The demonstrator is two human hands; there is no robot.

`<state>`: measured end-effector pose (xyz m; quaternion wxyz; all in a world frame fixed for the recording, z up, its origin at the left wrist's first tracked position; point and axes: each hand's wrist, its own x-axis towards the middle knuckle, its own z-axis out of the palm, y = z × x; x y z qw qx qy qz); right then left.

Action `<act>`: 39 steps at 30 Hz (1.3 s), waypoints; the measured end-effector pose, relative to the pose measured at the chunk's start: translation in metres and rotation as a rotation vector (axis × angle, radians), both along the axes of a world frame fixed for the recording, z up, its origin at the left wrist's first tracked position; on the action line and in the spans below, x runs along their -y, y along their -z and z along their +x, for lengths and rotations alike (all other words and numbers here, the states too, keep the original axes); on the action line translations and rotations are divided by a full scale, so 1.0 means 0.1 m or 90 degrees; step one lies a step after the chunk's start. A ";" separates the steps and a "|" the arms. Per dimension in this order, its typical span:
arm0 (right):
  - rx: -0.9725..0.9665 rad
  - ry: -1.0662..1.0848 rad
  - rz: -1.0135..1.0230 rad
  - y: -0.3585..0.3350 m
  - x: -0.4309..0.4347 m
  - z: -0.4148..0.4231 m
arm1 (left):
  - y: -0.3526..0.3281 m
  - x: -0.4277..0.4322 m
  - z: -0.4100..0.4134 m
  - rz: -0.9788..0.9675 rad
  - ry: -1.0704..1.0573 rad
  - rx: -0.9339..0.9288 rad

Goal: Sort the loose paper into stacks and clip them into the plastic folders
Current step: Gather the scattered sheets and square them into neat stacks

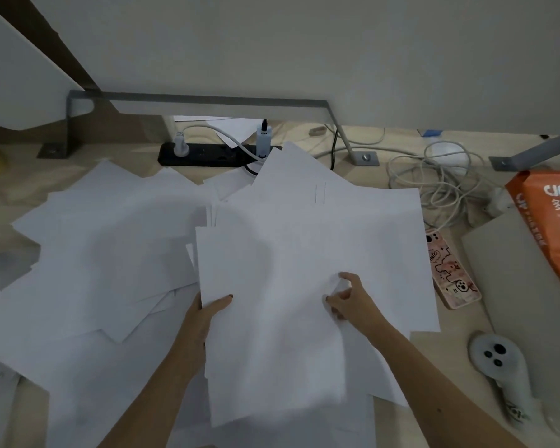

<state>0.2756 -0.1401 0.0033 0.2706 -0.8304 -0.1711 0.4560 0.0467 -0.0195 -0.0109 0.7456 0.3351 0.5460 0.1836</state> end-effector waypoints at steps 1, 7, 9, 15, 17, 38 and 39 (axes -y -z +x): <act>0.047 -0.012 -0.004 -0.01 0.01 0.02 | 0.00 -0.01 -0.02 -0.027 -0.006 0.011; 0.205 0.082 -0.070 -0.07 0.01 0.31 | 0.00 -0.03 0.03 -0.080 0.055 -0.005; 0.193 0.053 -0.083 -0.04 0.01 0.33 | -0.01 -0.01 0.10 -0.052 0.088 -0.028; 0.007 0.082 0.035 -0.14 0.13 0.36 | -0.10 -0.05 -0.11 0.001 0.111 -0.081; -0.098 0.039 0.081 -0.21 0.16 0.28 | -0.14 -0.06 -0.28 -0.027 0.115 -0.054; -0.039 -0.007 0.309 -1.04 0.25 -0.02 | -0.26 0.06 -0.56 -0.026 0.008 0.093; -0.014 -0.018 0.313 -1.08 0.21 -0.01 | -0.26 0.07 -0.53 -0.039 0.011 0.107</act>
